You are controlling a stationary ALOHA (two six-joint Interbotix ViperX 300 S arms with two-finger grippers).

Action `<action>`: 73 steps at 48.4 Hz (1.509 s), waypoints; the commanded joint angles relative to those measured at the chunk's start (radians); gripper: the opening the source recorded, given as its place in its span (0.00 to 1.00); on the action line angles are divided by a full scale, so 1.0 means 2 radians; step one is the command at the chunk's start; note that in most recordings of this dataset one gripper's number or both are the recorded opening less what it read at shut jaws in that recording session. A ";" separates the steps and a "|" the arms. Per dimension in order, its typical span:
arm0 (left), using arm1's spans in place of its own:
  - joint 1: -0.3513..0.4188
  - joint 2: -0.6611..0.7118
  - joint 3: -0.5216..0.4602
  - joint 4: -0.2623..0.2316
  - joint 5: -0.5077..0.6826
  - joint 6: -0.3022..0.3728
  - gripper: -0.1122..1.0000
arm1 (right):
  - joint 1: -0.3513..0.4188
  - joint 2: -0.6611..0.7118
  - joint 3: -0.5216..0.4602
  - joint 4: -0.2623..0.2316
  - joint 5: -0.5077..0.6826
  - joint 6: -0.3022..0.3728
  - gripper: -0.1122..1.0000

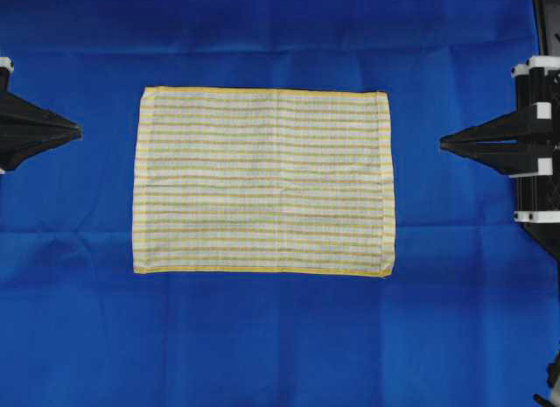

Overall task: Fold the yellow towel.
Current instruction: 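Move both grippers to the towel's top corners and pinch them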

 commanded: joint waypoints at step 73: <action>0.226 0.501 -0.034 -0.019 -0.126 0.037 0.79 | -0.242 0.448 -0.050 0.074 0.001 0.002 0.69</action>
